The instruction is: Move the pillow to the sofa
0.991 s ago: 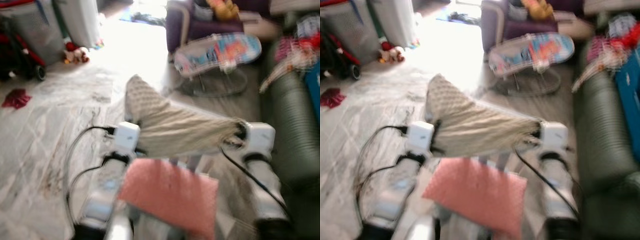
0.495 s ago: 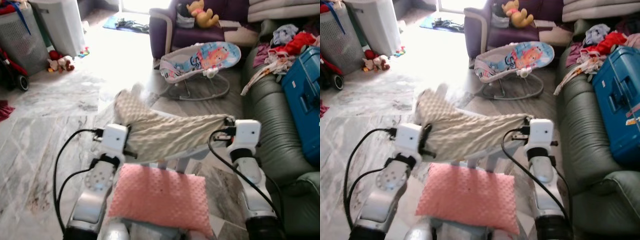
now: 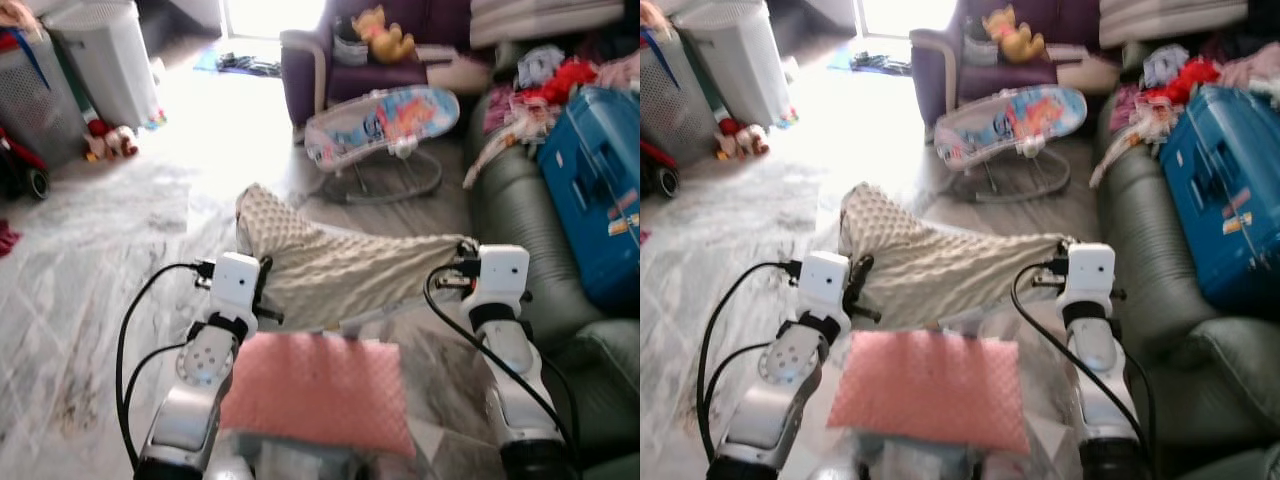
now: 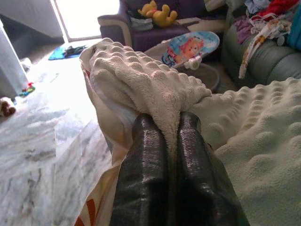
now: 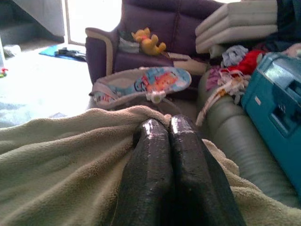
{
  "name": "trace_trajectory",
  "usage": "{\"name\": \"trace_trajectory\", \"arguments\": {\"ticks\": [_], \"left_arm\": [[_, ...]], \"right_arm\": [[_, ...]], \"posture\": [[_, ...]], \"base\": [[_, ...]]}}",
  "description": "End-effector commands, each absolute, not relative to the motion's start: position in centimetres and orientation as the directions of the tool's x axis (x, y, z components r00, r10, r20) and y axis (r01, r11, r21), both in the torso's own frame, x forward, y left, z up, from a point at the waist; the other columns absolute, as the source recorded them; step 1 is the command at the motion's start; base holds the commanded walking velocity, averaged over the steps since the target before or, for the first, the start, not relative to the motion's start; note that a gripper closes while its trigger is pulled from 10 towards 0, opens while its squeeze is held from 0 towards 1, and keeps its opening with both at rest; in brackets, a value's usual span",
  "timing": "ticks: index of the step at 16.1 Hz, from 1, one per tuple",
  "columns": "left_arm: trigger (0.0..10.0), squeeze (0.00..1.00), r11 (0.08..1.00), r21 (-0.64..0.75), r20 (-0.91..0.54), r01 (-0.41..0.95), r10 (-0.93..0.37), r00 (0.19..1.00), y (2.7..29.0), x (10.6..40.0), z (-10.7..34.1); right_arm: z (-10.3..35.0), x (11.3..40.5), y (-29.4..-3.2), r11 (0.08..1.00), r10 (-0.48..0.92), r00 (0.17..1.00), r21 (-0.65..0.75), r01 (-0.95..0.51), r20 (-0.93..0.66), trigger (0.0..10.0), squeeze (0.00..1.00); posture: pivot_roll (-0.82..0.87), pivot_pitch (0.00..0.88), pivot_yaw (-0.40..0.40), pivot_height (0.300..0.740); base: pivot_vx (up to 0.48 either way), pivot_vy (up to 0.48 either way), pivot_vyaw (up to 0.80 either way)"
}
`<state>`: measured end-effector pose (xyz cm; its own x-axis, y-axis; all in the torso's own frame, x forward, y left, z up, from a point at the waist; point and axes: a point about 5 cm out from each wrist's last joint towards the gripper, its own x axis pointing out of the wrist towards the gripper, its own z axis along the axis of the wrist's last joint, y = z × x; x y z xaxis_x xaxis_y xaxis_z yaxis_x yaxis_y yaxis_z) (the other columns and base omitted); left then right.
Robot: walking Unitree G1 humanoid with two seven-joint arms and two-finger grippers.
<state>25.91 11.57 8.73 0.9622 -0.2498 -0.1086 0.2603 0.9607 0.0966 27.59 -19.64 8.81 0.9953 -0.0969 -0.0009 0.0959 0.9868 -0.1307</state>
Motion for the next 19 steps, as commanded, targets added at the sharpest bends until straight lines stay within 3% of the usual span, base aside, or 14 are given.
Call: {"name": "trace_trajectory", "arguments": {"ticks": [1,16,19], "left_arm": [[10.0,0.0,0.958,0.104,-0.096,0.267,-0.257,0.962,11.65,26.0,9.26],[10.0,0.0,0.962,0.1,-0.15,0.253,-0.237,0.96,12.09,26.2,8.73],[10.0,0.0,0.961,0.101,-0.141,0.257,-0.242,0.96,12.06,26.42,8.93]], "right_arm": [[9.58,27.6,-19.76,0.987,-0.101,0.994,-0.126,0.104,0.027,10.0,0.0],[9.51,27.65,-19.95,0.983,-0.122,0.992,-0.138,0.122,0.011,10.0,0.0],[9.44,27.56,-20.21,0.981,-0.131,0.991,-0.141,0.131,0.008,10.0,0.0]], "posture": [[-0.02,0.0,-0.003,0.74],[-0.01,0.0,-0.007,0.74],[-0.02,0.0,-0.004,0.74]], "base": [[-0.349,0.0,0.0],[-0.355,0.0,0.0],[-0.094,0.0,0.0]]}}
